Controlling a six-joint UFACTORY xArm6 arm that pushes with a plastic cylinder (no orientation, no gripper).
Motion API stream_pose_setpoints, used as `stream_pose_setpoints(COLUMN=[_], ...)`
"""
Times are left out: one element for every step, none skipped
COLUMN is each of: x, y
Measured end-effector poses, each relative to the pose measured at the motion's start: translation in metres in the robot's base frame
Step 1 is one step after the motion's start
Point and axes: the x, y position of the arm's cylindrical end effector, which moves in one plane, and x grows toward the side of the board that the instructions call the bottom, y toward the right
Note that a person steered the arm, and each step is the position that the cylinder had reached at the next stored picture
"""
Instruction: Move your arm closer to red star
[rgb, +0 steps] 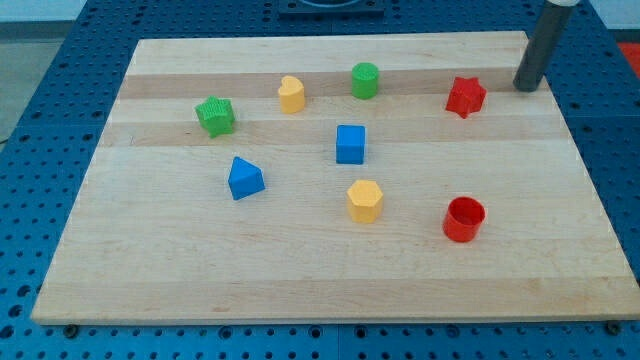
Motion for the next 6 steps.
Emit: stream_pose_setpoints(x=[0.000,0.004,0.002,-0.045,-0.012,0.038], y=[0.000,-0.010,-0.014,-0.022,-0.071,-0.085])
